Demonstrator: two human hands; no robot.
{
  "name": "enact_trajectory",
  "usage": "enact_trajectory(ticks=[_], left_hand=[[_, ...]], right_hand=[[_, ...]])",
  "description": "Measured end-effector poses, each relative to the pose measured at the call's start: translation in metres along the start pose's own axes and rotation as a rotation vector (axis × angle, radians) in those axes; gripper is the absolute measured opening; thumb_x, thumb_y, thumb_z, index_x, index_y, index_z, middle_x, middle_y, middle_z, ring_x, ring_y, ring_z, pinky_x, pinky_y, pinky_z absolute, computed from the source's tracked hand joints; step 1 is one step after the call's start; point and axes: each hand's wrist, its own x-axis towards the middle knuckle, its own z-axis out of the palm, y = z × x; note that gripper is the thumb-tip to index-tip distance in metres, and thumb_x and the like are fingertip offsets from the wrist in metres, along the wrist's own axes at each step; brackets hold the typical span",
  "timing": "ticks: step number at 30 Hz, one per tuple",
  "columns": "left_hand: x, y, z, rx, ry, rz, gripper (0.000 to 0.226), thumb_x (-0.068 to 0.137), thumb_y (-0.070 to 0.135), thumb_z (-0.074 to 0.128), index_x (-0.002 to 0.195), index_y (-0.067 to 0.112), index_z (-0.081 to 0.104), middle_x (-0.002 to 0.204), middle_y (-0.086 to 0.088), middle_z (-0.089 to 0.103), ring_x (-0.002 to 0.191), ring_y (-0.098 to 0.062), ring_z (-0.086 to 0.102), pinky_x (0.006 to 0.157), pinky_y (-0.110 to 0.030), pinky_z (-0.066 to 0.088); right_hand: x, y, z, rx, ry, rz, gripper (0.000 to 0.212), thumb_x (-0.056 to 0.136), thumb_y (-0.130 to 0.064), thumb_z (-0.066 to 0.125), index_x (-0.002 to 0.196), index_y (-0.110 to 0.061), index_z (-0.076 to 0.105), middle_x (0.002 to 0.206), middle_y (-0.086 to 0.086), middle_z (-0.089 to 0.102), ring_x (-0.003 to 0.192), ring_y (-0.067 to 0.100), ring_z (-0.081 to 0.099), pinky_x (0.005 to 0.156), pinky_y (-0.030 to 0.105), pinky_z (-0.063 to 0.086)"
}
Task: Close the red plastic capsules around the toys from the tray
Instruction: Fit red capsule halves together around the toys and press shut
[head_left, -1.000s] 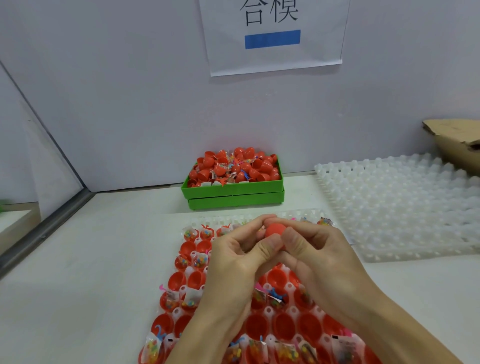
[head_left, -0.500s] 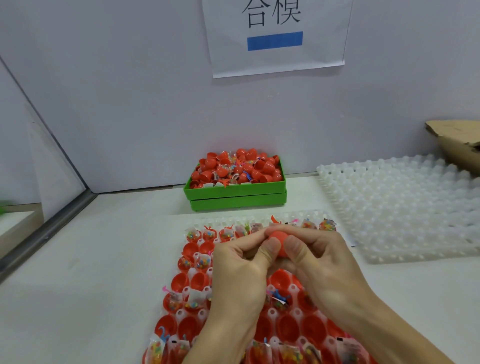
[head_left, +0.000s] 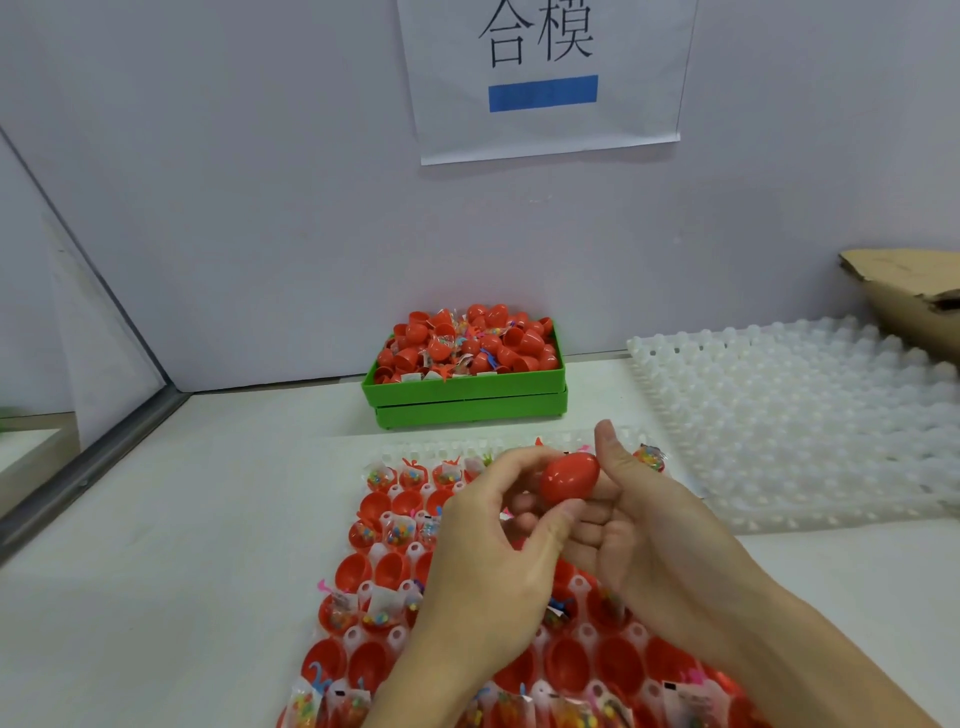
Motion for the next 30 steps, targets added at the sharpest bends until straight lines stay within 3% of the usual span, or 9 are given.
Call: enact_trajectory(ticks=[3, 6, 8, 11, 14, 19, 26, 30], left_hand=[[0.0, 0.0, -0.001, 0.073, 0.023, 0.032, 0.022, 0.082, 0.026, 0.067, 0.099, 0.04, 0.066, 0.099, 0.025, 0.07, 0.096, 0.004, 0.066, 0.081, -0.014, 0.053], [0.001, -0.001, -0.003, 0.138, 0.054, 0.053, 0.033, 0.085, 0.019, 0.071, 0.093, 0.049, 0.062, 0.096, 0.033, 0.068, 0.092, 0.01, 0.066, 0.078, -0.007, 0.05], [0.001, -0.003, -0.005, 0.154, 0.048, 0.045, 0.036, 0.085, 0.015, 0.074, 0.093, 0.048, 0.064, 0.092, 0.028, 0.07, 0.086, 0.006, 0.068, 0.074, -0.009, 0.053], [0.002, -0.004, -0.007, 0.169, 0.018, 0.026, 0.031, 0.083, 0.016, 0.075, 0.1, 0.041, 0.068, 0.091, 0.022, 0.072, 0.086, 0.002, 0.069, 0.076, -0.015, 0.055], [0.002, -0.004, -0.007, 0.082, 0.048, -0.023, 0.034, 0.08, 0.008, 0.078, 0.097, 0.035, 0.067, 0.09, 0.017, 0.074, 0.087, 0.0, 0.07, 0.077, -0.016, 0.055], [0.002, 0.0, -0.007, -0.062, 0.036, -0.034, 0.029, 0.082, 0.001, 0.074, 0.096, 0.026, 0.073, 0.088, 0.011, 0.077, 0.084, -0.005, 0.073, 0.075, -0.012, 0.054], [0.002, 0.005, -0.006, -0.08, 0.072, -0.037, 0.054, 0.086, 0.002, 0.069, 0.084, 0.056, 0.073, 0.085, 0.016, 0.076, 0.082, -0.007, 0.073, 0.074, -0.017, 0.056], [0.001, 0.006, -0.004, -0.073, 0.087, -0.042, 0.055, 0.089, -0.001, 0.064, 0.083, 0.053, 0.074, 0.083, 0.014, 0.076, 0.079, -0.008, 0.074, 0.071, -0.016, 0.057]], right_hand=[[0.0, -0.003, -0.002, -0.228, 0.092, -0.044, 0.064, 0.077, -0.057, 0.054, 0.087, 0.002, 0.077, 0.091, 0.026, 0.073, 0.079, 0.03, 0.074, 0.064, 0.029, 0.059], [-0.002, -0.008, -0.01, -0.667, 0.243, -0.298, 0.049, 0.071, -0.059, 0.063, 0.089, -0.016, 0.077, 0.081, 0.007, 0.076, 0.077, 0.022, 0.073, 0.069, 0.03, 0.06], [-0.003, -0.012, -0.012, -0.812, 0.208, -0.411, 0.022, 0.077, -0.04, 0.072, 0.096, -0.028, 0.074, 0.086, 0.003, 0.075, 0.08, 0.018, 0.073, 0.078, 0.035, 0.06], [-0.004, -0.011, -0.013, -0.913, 0.183, -0.446, 0.027, 0.081, -0.003, 0.075, 0.097, -0.024, 0.076, 0.087, 0.001, 0.076, 0.08, 0.016, 0.072, 0.08, 0.034, 0.058], [-0.004, -0.009, -0.01, -0.876, 0.249, -0.47, 0.028, 0.078, 0.004, 0.075, 0.09, -0.021, 0.077, 0.081, -0.001, 0.076, 0.073, 0.011, 0.072, 0.069, 0.022, 0.056], [-0.002, -0.007, -0.009, -0.793, 0.276, -0.479, 0.023, 0.08, 0.004, 0.073, 0.088, -0.017, 0.077, 0.074, -0.001, 0.076, 0.062, 0.009, 0.07, 0.061, 0.02, 0.055], [-0.002, -0.008, -0.009, -0.732, 0.237, -0.489, 0.029, 0.079, 0.007, 0.073, 0.071, -0.021, 0.076, 0.07, 0.001, 0.075, 0.059, 0.01, 0.071, 0.057, 0.014, 0.053], [0.0, -0.003, -0.007, -0.742, 0.216, -0.508, 0.032, 0.078, 0.009, 0.073, 0.064, -0.019, 0.073, 0.062, 0.003, 0.072, 0.054, 0.008, 0.068, 0.053, 0.013, 0.05]])
